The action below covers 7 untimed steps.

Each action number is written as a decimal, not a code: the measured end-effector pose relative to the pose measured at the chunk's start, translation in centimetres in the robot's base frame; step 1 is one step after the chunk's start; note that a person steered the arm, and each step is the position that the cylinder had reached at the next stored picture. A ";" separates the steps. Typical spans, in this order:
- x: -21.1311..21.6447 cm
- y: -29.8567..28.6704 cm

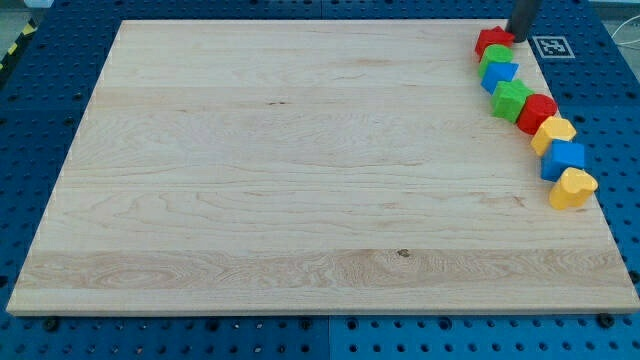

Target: Nudge the blue triangle and green star to the left

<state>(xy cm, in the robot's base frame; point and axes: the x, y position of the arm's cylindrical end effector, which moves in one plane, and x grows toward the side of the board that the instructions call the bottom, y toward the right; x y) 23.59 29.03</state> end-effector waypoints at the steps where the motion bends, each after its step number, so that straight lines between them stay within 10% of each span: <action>1: 1.8 1.6; 7: 9.8 4.9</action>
<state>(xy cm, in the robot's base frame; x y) 33.36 33.97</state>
